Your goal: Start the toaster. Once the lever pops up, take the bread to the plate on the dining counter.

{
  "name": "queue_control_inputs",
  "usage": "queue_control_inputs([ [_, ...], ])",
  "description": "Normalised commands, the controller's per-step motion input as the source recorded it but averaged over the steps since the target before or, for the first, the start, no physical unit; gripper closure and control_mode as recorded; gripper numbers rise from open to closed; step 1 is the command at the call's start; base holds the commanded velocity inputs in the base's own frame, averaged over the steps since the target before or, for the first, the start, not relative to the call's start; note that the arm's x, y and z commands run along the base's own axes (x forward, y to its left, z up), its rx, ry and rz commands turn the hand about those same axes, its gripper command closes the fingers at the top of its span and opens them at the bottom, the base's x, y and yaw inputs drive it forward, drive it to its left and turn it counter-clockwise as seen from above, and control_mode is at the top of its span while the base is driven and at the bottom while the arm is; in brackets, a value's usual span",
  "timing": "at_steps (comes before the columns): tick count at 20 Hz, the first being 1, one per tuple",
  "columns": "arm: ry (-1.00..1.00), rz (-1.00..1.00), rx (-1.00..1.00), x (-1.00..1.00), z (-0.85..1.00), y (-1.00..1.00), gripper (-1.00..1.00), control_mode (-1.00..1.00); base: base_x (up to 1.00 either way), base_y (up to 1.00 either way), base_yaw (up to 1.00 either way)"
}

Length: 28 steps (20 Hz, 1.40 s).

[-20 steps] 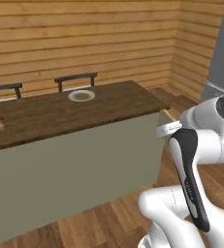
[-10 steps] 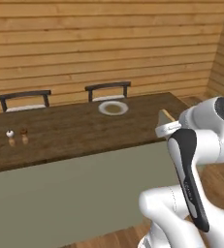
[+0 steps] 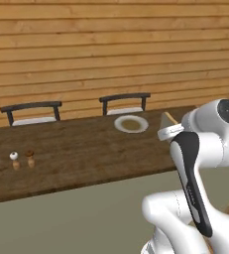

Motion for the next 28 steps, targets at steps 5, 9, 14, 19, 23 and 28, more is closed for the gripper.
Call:
queue_control_inputs([
  [5, 0.00, 0.00, 0.00, 0.00, 0.00, 0.00, 1.00, 1.00, 0.32, 0.00, 0.00],
  [9, 0.00, 0.00, 0.00, 0.00, 0.00, 0.00, 1.00, 1.00, 0.30, 0.00, 0.00],
  [14, 0.00, 0.00, 0.00, 0.00, 0.00, 0.00, 1.00, 1.00, 0.01, 0.00, 0.00],
  [19, 0.00, 0.00, 0.00, 0.14, 0.00, 0.00, 1.00, -1.00, 0.04, 0.00, 0.00],
  [23, 0.05, 0.02, 0.00, 0.96, 0.00, 0.01, 1.00, -1.00, 0.00, 0.00, 0.00],
  [28, 0.03, 0.09, 0.00, 1.00, -0.06, 0.00, 1.00, -1.00, 0.00, 0.00, 0.00],
])
